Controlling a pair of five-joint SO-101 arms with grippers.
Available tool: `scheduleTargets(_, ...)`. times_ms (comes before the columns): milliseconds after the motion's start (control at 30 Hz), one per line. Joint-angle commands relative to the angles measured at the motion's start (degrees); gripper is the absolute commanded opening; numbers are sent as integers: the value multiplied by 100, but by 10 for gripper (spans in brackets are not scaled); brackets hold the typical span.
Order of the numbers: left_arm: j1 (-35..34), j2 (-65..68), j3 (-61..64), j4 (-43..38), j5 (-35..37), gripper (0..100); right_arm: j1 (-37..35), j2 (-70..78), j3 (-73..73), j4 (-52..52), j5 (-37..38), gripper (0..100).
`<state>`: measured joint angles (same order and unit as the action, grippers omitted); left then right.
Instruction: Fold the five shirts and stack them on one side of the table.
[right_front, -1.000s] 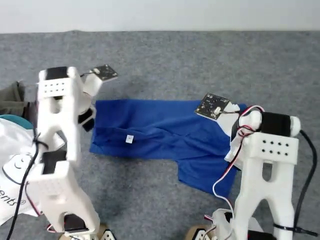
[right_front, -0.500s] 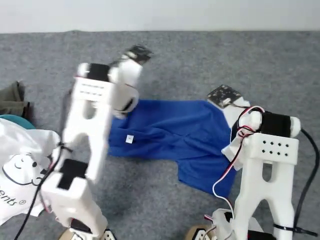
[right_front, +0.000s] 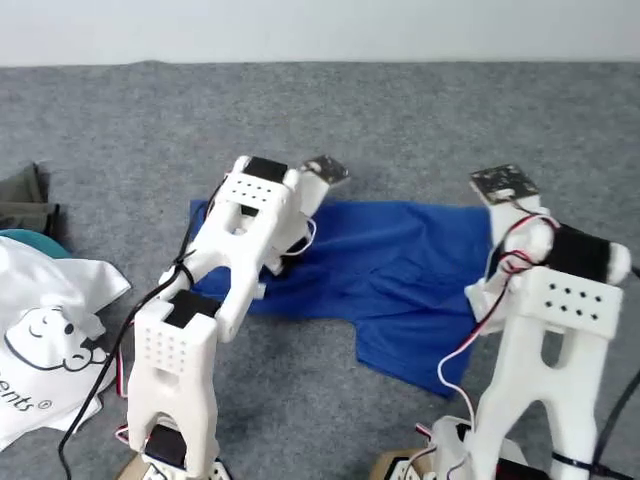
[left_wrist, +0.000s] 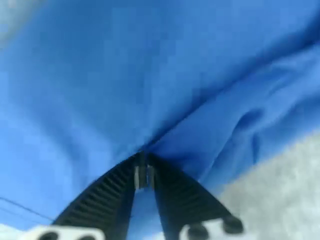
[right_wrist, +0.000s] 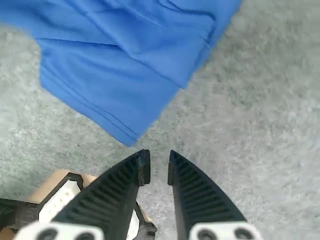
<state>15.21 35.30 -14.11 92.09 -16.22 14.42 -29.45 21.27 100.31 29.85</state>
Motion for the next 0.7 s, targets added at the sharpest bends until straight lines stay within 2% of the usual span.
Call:
scheduleTargets(0, -18, -246, 215, 484, -246, 6, 224, -127, -53, 4, -53, 69)
scheduleTargets(233, -53, -1143, 1253, 545, -580, 6, 198, -127, -62, -66, -53, 69)
scheduleTargets(367, -26, -1363, 1305, 457, -545, 6, 207, -127, -62, -84, -53, 70)
scheduleTargets(500, 185, -1600, 620, 378, -202, 6, 233, -127, -299, -22, -53, 69)
scheduleTargets(667, 703, -1538, -725, 378, 202, 9, 242, -136, -1257, 242, -88, 69)
